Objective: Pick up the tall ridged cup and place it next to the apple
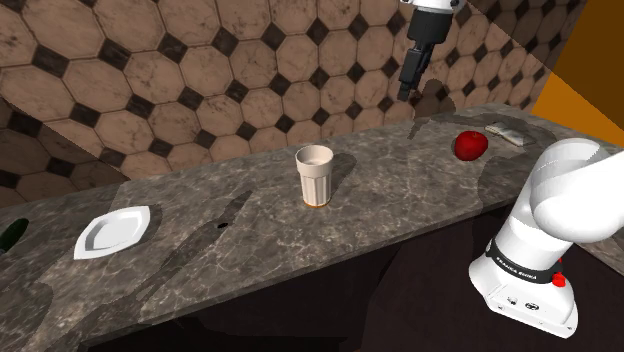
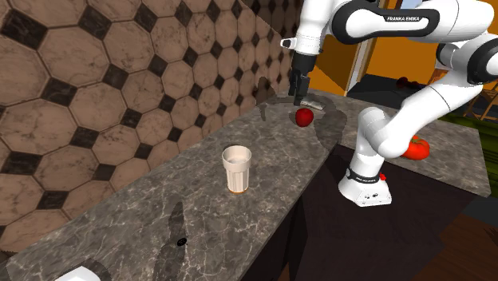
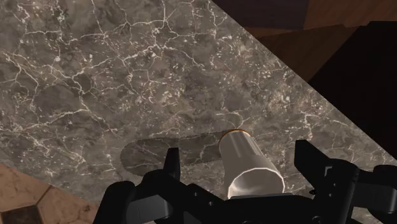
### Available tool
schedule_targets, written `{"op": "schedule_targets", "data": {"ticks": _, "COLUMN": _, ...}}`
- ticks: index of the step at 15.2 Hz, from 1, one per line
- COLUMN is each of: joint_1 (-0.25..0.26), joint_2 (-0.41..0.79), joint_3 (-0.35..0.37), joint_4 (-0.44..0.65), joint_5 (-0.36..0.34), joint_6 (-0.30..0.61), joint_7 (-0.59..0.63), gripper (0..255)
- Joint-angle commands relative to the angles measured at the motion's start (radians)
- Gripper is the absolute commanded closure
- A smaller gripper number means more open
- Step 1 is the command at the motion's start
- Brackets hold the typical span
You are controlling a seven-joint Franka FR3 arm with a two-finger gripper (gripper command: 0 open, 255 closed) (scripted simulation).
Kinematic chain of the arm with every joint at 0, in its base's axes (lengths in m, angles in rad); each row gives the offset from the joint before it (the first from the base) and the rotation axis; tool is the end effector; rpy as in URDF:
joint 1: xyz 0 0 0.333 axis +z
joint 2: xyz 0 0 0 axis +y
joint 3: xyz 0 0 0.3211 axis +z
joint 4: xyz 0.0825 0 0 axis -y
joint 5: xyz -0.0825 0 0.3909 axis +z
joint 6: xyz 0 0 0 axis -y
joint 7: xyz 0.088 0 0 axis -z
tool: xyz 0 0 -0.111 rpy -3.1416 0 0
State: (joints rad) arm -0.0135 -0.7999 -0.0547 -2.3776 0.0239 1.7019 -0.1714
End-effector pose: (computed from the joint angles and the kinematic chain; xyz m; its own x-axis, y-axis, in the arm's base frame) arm 0.3191 -0.0245 0.5961 0.9850 0.1117 0.1318 0.1180 -0.9922 -0.0412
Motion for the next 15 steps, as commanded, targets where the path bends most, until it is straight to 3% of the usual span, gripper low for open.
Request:
{"op": "schedule_targets", "data": {"ticks": 1, "joint_1": 0.000, "joint_2": 0.000, "joint_3": 0.000, "joint_4": 0.000, "joint_5": 0.000, "joint_6": 0.000, "joint_7": 0.000, "gripper": 0}}
{"op": "schedule_targets", "data": {"ticks": 9, "joint_1": 0.037, "joint_2": 0.223, "joint_3": 0.124, "joint_4": 0.005, "joint_5": 0.008, "joint_6": 0.199, "joint_7": 0.101, "gripper": 0}}
{"op": "schedule_targets", "data": {"ticks": 15, "joint_1": 0.050, "joint_2": 0.426, "joint_3": 0.211, "joint_4": 0.063, "joint_5": -0.023, "joint_6": 0.323, "joint_7": 0.189, "gripper": 0}}
